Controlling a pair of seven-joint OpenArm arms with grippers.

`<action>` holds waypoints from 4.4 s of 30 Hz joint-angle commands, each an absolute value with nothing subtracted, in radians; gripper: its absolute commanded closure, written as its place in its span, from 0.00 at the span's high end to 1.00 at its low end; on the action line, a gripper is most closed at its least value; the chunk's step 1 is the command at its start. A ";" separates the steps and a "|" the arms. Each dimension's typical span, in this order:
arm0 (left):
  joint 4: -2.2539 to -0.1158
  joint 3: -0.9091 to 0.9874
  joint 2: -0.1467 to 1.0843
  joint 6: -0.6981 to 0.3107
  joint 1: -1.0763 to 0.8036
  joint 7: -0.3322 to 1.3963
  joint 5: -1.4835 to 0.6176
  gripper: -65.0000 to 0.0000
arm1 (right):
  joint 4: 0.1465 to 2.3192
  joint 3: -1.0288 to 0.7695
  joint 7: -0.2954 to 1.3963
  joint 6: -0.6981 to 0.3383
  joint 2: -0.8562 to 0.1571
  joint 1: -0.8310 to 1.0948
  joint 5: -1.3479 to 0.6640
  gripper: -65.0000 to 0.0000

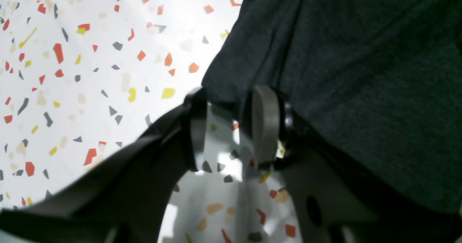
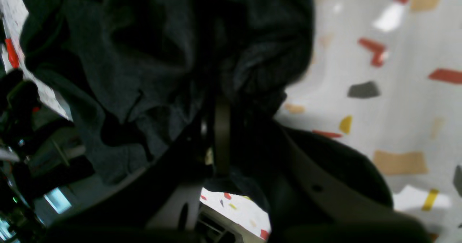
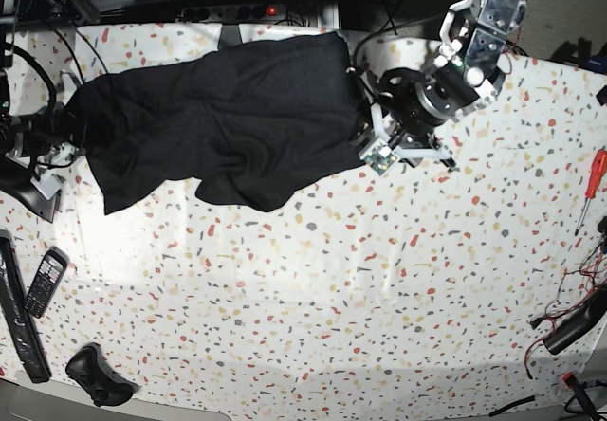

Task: Fold the T-shirt properly
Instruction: 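Release the shirt and move the right gripper aside, then grasp the shirt bundle with the right gripper and flip it over, then tuck and flatten the folded shirt edges with both grippers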

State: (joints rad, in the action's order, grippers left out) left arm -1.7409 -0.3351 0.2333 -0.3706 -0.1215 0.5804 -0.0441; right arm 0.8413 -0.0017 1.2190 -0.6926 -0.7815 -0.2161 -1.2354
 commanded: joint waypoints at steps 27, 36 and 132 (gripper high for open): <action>-1.760 -0.332 0.316 -0.288 -0.178 0.546 -0.052 0.31 | 1.461 -0.301 1.377 -0.698 -0.615 -0.186 -1.275 0.00; -1.760 -0.332 0.316 -0.288 -0.180 0.545 -0.052 0.31 | 1.736 -0.300 1.376 -0.698 -0.434 -0.066 -1.233 0.00; -2.149 -0.399 0.340 -0.279 -0.203 0.835 -0.307 0.09 | 1.683 -0.255 1.073 -0.698 -0.299 -0.093 -0.811 0.00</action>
State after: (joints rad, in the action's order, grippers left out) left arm -2.1357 -0.4023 0.3302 -0.2829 -0.2043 0.8516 -0.3088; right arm 1.6691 -0.2485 1.0897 -0.6926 -0.2871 -0.0700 -0.7929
